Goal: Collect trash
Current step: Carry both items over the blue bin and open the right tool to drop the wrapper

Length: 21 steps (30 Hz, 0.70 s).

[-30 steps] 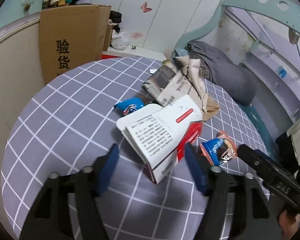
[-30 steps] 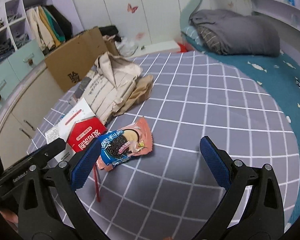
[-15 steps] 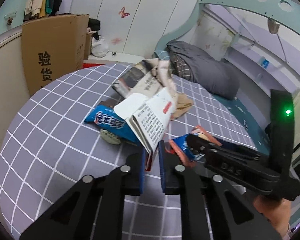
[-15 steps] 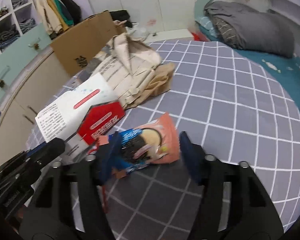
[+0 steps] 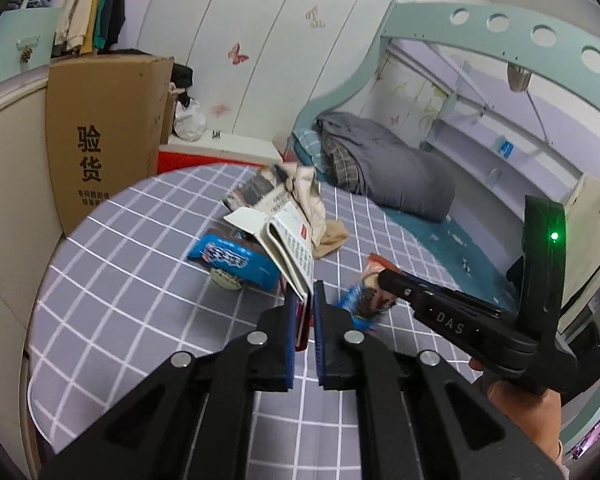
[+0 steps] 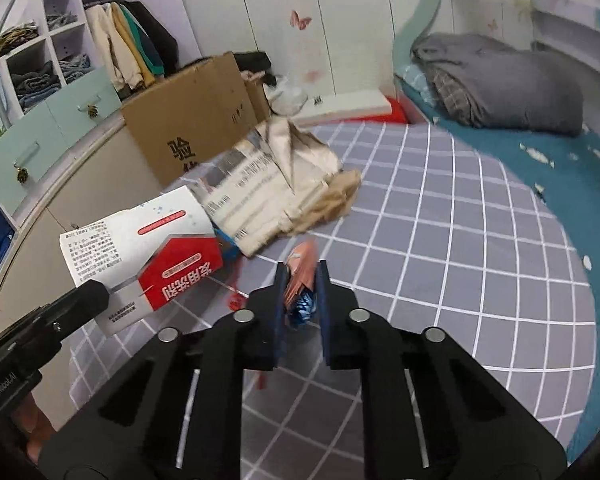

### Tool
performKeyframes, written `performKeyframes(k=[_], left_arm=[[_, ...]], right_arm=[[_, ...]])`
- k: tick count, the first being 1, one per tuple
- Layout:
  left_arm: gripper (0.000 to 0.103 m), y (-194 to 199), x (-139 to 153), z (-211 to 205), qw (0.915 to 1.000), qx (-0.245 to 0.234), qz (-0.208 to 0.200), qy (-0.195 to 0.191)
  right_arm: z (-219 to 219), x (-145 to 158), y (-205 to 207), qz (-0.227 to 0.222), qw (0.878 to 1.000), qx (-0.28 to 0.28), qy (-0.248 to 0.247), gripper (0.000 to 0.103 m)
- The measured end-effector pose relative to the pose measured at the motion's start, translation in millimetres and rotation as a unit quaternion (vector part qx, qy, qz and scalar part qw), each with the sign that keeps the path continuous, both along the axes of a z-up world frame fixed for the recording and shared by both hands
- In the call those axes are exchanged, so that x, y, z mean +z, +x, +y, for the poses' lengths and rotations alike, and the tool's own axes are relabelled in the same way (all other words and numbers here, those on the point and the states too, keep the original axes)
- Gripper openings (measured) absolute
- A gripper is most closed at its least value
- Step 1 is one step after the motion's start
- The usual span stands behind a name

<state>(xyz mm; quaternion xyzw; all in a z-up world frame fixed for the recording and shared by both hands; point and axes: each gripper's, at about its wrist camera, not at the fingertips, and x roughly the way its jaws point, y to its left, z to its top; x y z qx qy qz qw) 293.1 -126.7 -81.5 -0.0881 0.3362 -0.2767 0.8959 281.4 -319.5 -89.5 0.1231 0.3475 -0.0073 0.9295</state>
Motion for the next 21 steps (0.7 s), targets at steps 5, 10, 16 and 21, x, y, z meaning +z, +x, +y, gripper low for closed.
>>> performKeyframes(k=[5, 10, 16, 21], left_arm=[[0.007, -14, 16, 31, 0.9995, 0.022, -0.019, -0.009], [0.007, -26, 27, 76, 0.9980, 0.052, -0.032, -0.016], [0.007, -33, 25, 142, 0.9933, 0.110, -0.034, -0.005], [0.007, -35, 17, 201, 0.9871, 0.158, -0.026, 0.003]], right_arm=[[25, 24, -5, -0.027, 0.999, 0.010, -0.017, 0.012], [70, 45, -6, -0.045, 0.998, 0.042, -0.024, 0.012], [143, 51, 2, -0.051, 0.993, 0.101, -0.027, 0.012], [214, 42, 13, -0.042, 0.986, 0.160, -0.026, 0.012]])
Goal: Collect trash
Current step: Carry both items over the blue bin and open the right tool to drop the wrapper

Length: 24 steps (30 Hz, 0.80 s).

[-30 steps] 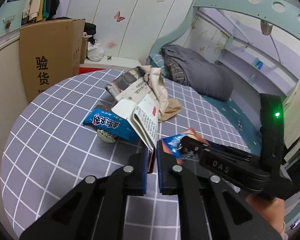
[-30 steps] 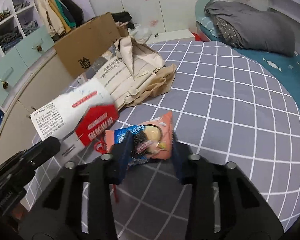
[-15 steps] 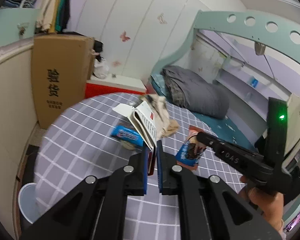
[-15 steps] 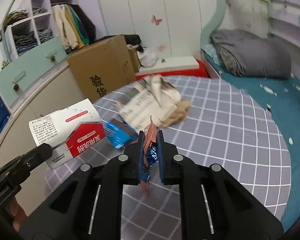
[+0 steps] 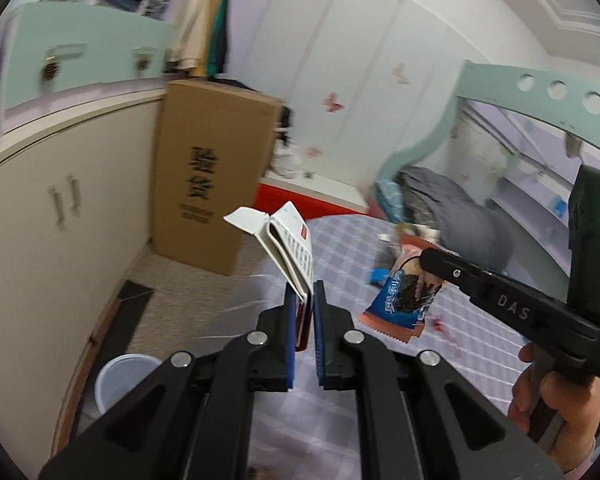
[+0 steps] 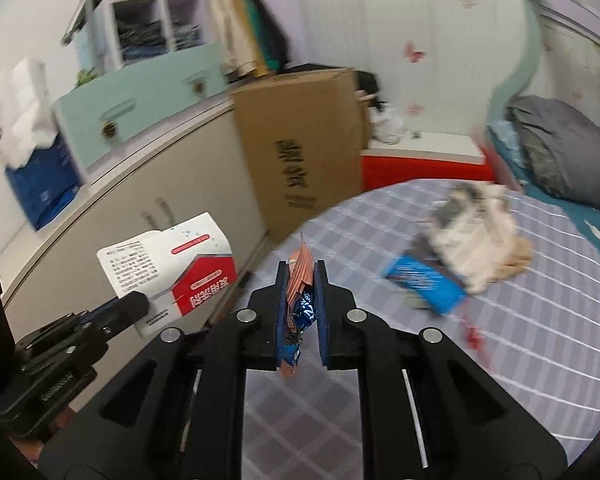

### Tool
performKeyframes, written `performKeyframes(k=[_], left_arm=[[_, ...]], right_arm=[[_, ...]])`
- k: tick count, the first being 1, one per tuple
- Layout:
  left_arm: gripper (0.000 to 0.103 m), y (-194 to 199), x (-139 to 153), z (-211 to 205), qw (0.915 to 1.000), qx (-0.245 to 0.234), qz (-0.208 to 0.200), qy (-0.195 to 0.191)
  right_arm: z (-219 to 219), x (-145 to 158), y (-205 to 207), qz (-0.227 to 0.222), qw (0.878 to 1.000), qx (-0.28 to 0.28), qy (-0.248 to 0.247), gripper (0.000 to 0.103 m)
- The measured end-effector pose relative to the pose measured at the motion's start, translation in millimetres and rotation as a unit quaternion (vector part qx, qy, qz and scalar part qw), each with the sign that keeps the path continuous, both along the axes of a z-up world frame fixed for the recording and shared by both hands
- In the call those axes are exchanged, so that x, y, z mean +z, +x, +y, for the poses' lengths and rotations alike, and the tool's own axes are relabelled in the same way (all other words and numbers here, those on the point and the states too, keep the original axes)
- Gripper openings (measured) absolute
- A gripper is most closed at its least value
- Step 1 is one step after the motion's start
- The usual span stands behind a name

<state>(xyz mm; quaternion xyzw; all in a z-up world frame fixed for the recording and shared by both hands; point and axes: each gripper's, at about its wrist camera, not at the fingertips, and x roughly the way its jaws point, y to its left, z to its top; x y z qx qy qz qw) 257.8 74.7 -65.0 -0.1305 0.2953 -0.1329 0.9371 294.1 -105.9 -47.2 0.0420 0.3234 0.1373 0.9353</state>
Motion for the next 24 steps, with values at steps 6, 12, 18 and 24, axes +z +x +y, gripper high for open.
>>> performKeyframes(k=[6, 12, 18, 24], left_arm=[[0.007, -2, -31, 85, 0.9970, 0.070, 0.034, 0.009], [0.007, 7, -78, 148, 0.9883, 0.126, 0.086, 0.011], [0.007, 17, -124, 185, 0.9796, 0.152, 0.131, 0.012], [0.007, 31, -168, 209, 0.9704, 0.166, 0.174, 0.014]], right_arm=[[85, -26, 18, 0.028, 0.997, 0.068, -0.002, 0.012], [163, -77, 39, 0.077, 0.990, 0.116, -0.019, 0.013], [216, -138, 60, 0.128, 0.981, 0.142, -0.036, 0.013], [242, -184, 78, 0.156, 0.975, 0.151, -0.039, 0.035]])
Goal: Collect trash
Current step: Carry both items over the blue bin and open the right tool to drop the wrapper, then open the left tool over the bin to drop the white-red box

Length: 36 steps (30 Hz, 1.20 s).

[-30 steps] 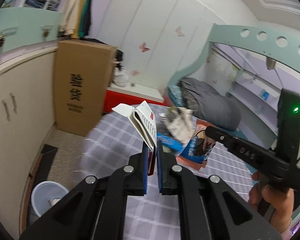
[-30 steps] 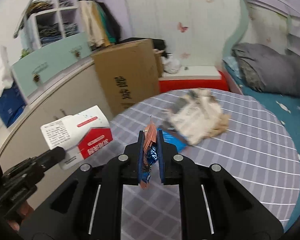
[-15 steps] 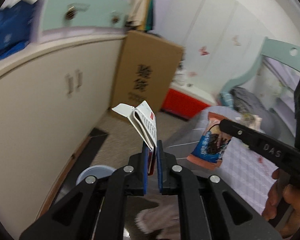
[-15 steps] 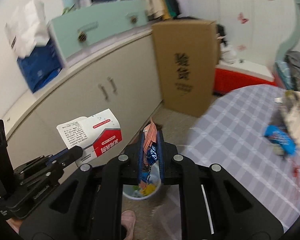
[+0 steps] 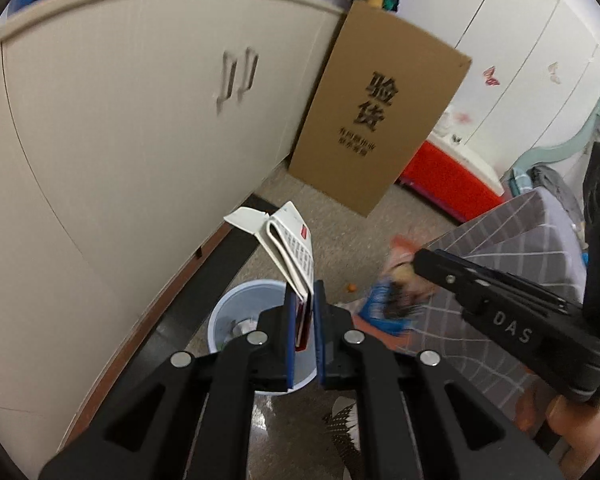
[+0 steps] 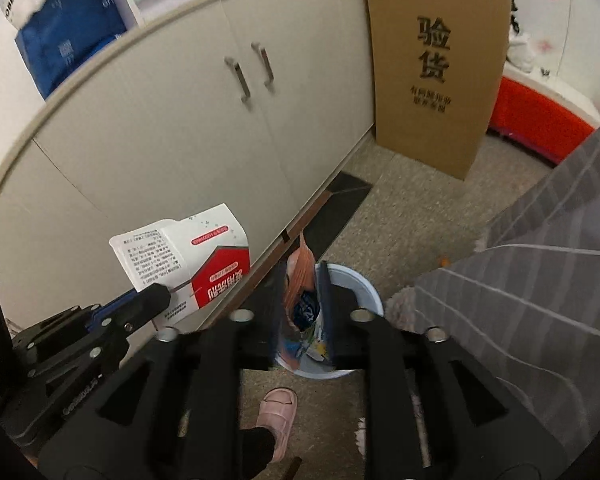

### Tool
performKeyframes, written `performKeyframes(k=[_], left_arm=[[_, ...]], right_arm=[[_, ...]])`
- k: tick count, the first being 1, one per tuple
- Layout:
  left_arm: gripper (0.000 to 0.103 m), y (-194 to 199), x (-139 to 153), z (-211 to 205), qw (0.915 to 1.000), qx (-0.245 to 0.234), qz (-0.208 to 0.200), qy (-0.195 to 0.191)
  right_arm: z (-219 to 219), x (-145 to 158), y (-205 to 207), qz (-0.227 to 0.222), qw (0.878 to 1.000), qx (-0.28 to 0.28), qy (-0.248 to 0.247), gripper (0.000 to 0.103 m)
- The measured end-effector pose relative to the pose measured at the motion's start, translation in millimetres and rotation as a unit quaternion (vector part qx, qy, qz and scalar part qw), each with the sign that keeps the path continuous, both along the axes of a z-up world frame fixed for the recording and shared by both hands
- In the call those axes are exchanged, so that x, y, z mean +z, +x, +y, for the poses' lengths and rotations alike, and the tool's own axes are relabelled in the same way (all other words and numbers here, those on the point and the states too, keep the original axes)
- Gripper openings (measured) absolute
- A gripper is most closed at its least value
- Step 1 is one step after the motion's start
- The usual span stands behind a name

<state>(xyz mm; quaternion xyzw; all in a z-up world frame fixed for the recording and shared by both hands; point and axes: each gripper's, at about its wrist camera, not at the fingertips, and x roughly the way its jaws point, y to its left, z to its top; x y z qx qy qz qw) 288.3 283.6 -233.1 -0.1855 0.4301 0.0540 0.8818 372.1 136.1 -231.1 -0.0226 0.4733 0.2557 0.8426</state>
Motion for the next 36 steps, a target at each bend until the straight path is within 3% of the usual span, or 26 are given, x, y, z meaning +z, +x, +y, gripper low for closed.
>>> performKeyframes(k=[1, 2, 13, 27, 29, 30, 31, 32, 36], left_arm=[[0.007, 2, -4, 1, 1.0000, 0.000, 0.004, 0.000], [0.007, 4, -9, 2, 1.0000, -0.001, 0.009, 0.000], [0.007, 22, -35, -3, 0.9993, -0.014, 0.035, -0.004], [0.009, 41, -21, -26, 0.9991, -0.030, 0.029, 0.008], [0.017, 45, -20, -25, 0.9993, -0.022, 0.029, 0.002], [0.026, 47, -21, -24, 0.9994, -0.015, 0.032, -0.004], [0.053, 50, -22, -22, 0.9992, -0.011, 0.037, -0.007], [0.066, 51, -23, -21, 0.9991, -0.003, 0.041, -0.009], [0.066, 44, -20, -23, 0.9990, 0.008, 0.041, -0.014]], right_arm=[[1, -5, 2, 0.001, 1.000, -0.003, -0.005, 0.041], [3, -9, 4, 0.001, 1.000, -0.006, -0.008, 0.054], [-7, -23, 7, 0.000, 0.999, -0.023, -0.023, 0.059], [-39, 13, 0, -0.043, 0.995, -0.085, 0.031, 0.063], [-44, 19, -2, -0.050, 0.994, -0.094, 0.038, 0.063], [-45, 21, -3, -0.052, 0.993, -0.095, 0.039, 0.063], [-47, 24, -5, -0.054, 0.993, -0.095, 0.039, 0.063], [-48, 26, -6, -0.055, 0.993, -0.094, 0.039, 0.063], [-55, 34, -13, -0.058, 0.993, -0.093, 0.041, 0.063]])
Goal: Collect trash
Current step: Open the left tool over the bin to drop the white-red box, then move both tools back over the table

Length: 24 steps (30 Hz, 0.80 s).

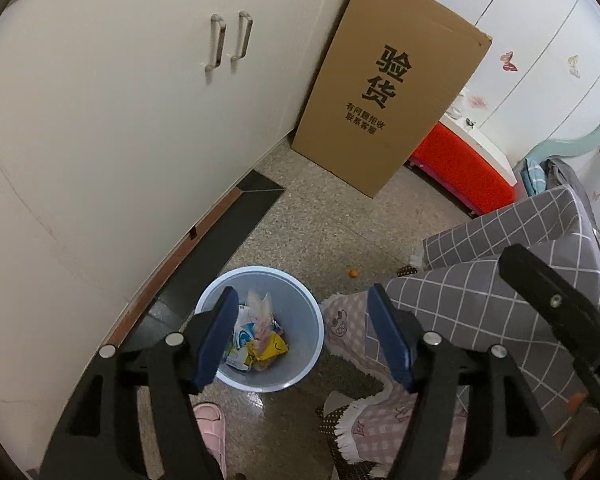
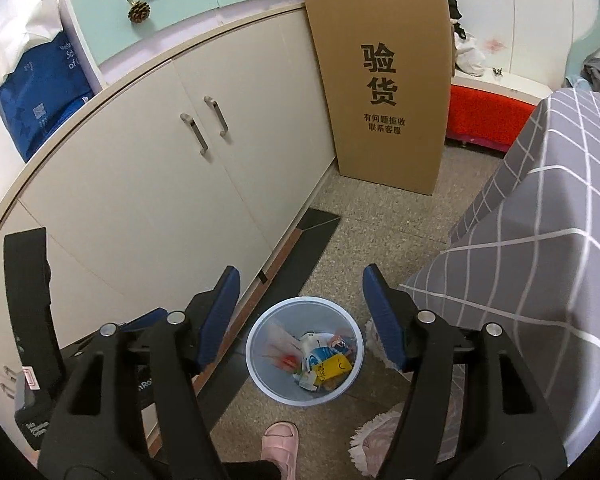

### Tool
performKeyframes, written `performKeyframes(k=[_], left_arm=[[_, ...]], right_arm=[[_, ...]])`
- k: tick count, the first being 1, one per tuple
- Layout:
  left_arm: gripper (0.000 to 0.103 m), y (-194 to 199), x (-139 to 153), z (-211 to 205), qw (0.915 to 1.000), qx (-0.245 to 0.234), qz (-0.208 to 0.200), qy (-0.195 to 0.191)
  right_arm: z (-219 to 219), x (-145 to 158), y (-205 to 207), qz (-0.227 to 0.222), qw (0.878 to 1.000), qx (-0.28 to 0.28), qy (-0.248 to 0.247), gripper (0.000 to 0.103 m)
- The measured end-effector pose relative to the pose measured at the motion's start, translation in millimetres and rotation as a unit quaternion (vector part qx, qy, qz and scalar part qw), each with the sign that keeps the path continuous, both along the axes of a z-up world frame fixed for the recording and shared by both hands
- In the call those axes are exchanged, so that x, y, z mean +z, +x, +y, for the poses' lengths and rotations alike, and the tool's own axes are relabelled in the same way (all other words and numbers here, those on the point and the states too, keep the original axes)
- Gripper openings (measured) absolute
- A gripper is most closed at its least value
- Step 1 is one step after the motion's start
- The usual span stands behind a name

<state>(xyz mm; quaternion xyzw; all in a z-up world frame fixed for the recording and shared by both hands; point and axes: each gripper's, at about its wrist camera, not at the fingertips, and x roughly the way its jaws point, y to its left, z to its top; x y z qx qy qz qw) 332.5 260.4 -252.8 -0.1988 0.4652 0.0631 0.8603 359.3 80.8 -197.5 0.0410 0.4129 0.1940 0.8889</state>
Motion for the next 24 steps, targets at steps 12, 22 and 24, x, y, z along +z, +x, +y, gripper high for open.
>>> performKeyframes(k=[12, 22, 24], left_arm=[[0.066, -40, 71, -25, 0.9971, 0.016, -0.067, 0.033], [0.071, -65, 150, -114, 0.9847, -0.038, -0.144, 0.091], [0.073, -65, 156, -143, 0.9821, -0.061, -0.146, 0.101]], right_arm=[[-36, 54, -30, -0.036, 0.999, -0.005, 0.033, 0.063], [-137, 107, -67, -0.077, 0.995, -0.048, 0.046, 0.064], [-162, 110, -70, -0.079, 0.994, -0.064, 0.037, 0.063]])
